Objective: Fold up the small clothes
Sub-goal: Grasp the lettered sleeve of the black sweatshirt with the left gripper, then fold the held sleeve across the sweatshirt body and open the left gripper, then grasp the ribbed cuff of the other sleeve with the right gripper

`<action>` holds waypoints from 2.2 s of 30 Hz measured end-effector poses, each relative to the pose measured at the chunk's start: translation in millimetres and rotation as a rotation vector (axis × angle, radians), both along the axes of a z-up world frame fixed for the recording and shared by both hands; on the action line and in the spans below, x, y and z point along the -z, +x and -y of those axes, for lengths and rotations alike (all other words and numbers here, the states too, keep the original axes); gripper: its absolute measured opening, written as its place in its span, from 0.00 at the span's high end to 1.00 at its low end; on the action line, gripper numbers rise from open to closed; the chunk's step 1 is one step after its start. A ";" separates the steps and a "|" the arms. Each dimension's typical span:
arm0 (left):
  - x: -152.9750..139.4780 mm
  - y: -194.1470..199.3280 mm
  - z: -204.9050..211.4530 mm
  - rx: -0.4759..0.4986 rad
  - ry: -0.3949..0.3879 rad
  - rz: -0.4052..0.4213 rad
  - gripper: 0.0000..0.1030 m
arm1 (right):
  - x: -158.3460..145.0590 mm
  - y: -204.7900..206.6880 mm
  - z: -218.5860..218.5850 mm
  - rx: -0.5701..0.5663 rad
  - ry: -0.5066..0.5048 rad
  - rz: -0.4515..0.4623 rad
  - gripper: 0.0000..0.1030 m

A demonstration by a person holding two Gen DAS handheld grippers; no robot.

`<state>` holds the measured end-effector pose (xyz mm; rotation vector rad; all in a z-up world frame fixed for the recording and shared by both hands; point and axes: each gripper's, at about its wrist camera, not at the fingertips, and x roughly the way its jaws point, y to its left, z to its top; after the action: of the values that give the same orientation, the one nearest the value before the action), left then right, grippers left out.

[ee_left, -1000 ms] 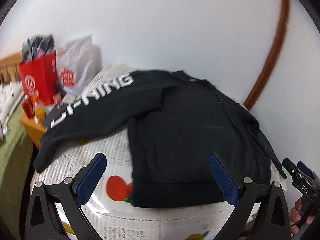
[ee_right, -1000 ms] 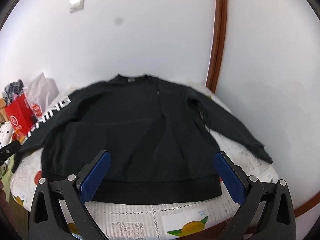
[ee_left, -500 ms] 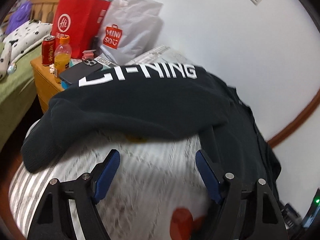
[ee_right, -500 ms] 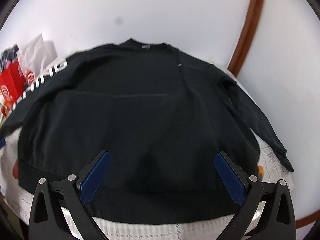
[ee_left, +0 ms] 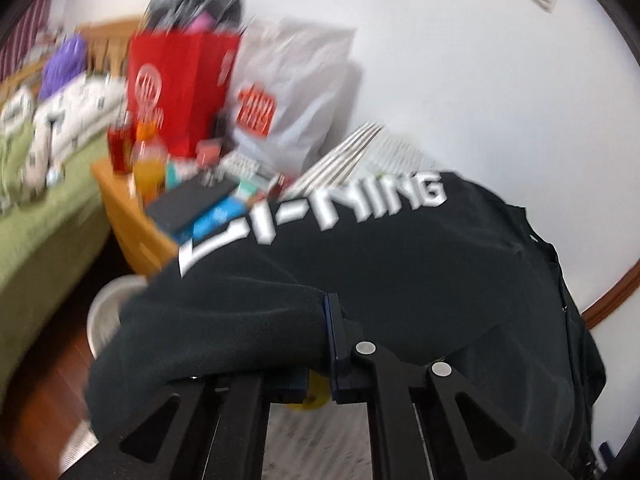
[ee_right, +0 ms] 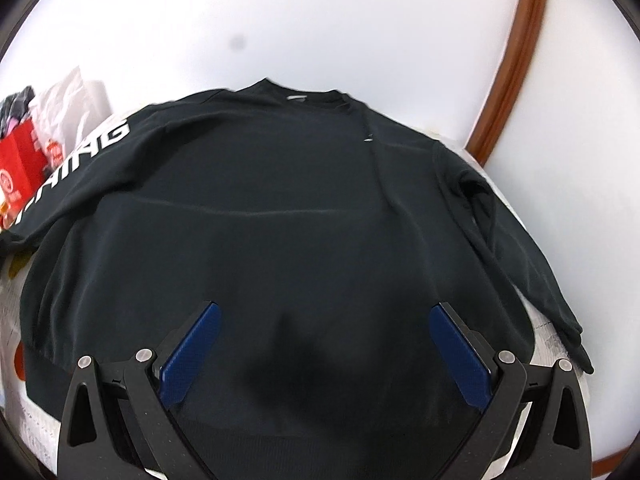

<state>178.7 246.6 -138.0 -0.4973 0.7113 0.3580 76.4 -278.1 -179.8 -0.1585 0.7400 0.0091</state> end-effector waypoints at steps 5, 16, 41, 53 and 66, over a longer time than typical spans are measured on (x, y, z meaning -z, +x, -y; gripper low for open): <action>-52.0 30.2 36.6 0.098 0.108 0.068 0.94 | -10.3 21.0 38.9 0.028 0.039 0.018 0.01; -122.6 144.6 208.7 0.413 0.259 0.169 0.94 | -26.8 35.3 137.7 0.092 0.077 0.086 0.01; -91.7 161.5 362.3 0.754 0.187 0.068 0.27 | 12.8 -18.7 188.3 0.134 0.167 0.055 0.01; -109.5 78.9 253.8 0.599 0.296 0.043 0.20 | -31.2 -8.5 95.4 -0.051 0.093 0.110 0.28; 2.4 32.9 157.1 0.544 0.295 -0.159 0.20 | -4.1 124.4 -71.5 -0.355 0.002 -0.019 0.23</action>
<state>211.6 89.5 -140.4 0.0143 0.8981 -0.0127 200.8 -206.7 -175.8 -0.2866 0.7225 0.3497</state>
